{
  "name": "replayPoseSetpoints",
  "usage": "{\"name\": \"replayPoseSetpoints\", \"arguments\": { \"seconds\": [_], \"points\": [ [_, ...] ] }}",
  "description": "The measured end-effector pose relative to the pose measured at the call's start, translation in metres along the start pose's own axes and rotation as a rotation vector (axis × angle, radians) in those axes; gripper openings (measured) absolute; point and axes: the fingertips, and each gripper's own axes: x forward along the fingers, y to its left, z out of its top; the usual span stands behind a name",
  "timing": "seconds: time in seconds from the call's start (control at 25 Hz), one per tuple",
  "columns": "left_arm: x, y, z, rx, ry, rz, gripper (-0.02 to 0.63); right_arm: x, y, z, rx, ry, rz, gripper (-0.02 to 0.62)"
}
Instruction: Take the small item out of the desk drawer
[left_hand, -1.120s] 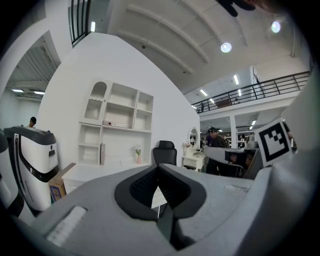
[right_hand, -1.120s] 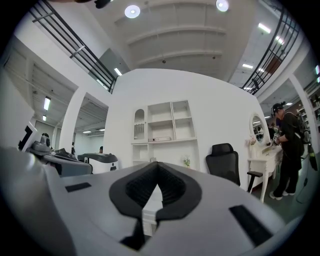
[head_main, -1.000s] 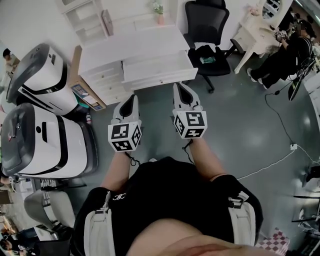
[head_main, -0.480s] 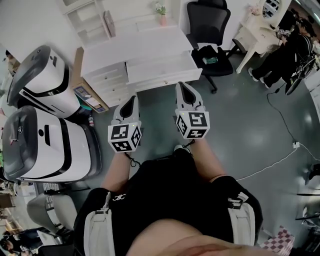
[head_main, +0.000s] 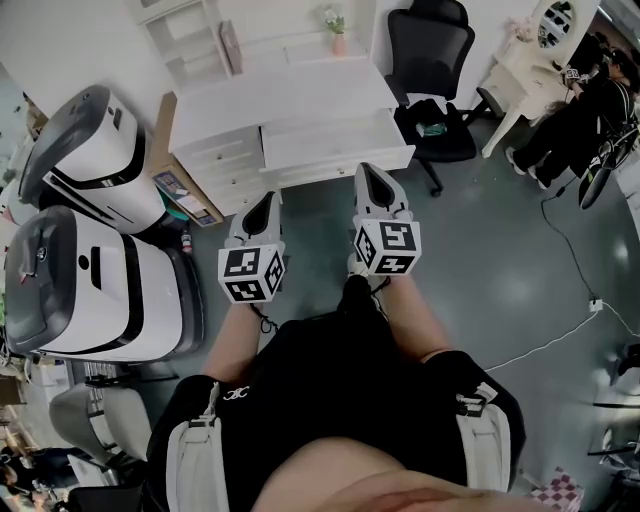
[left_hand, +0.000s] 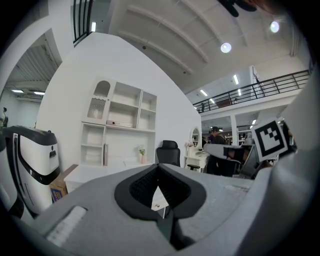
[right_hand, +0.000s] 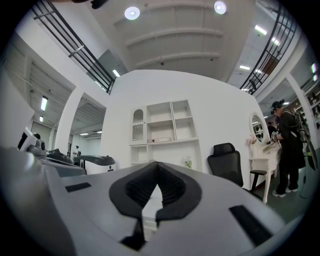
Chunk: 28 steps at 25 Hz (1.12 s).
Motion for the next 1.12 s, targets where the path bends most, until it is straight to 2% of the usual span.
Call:
{"name": "replayPoseSetpoints", "arguments": {
  "seconds": [0.32,0.76,1.12],
  "points": [
    [0.046,0.010,0.004,0.002,0.003,-0.014,0.014,0.041,-0.020,-0.009,0.006,0.006,0.000,-0.003],
    [0.142,0.035,0.006,0.006,0.023,-0.021,0.014,0.132,-0.061,-0.026,0.020,0.037,0.016,-0.005],
    [0.230,0.057,0.016,-0.002,0.045,0.028,0.015,0.223,-0.097,-0.028,0.015,0.057,0.074,-0.005]
  ]
}}
